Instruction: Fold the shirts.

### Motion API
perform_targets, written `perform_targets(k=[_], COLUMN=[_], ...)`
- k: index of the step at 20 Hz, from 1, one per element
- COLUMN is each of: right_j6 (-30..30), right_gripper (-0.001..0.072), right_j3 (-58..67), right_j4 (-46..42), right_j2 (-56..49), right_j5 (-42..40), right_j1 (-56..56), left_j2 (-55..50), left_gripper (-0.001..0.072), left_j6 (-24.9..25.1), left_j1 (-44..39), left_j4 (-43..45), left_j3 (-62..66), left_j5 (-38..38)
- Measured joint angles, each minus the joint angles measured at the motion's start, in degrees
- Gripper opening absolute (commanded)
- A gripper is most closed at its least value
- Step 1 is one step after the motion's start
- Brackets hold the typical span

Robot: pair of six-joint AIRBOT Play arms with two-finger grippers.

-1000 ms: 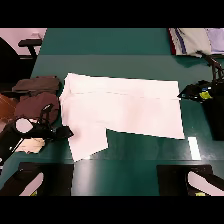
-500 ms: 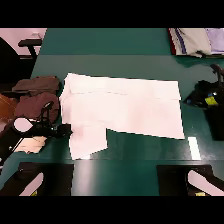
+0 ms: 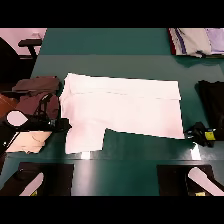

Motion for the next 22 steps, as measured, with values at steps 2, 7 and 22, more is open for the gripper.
perform_targets(k=[2, 7, 22], right_j6=[-0.24, -0.57, 1.88], right_gripper=[0.0302, 0.0017, 0.0016], right_j3=[-1.09, 2.05, 11.89], right_j4=[2.51, 1.9, -16.46], right_j2=[-1.03, -4.83, 16.04], right_j5=[-1.22, -3.3, 14.14], right_j1=[1.7, 10.6, 17.66], left_j2=[0.0, 0.31, 20.04], left_gripper=[0.0024, 0.0021, 0.0023], left_j6=[0.11, 0.11, -7.74], left_j1=[0.0, 0.0, 0.0], left_j4=[0.0, 1.99, 4.02], left_j3=[0.13, 1.49, 4.96], left_j5=[0.15, -4.17, -26.12])
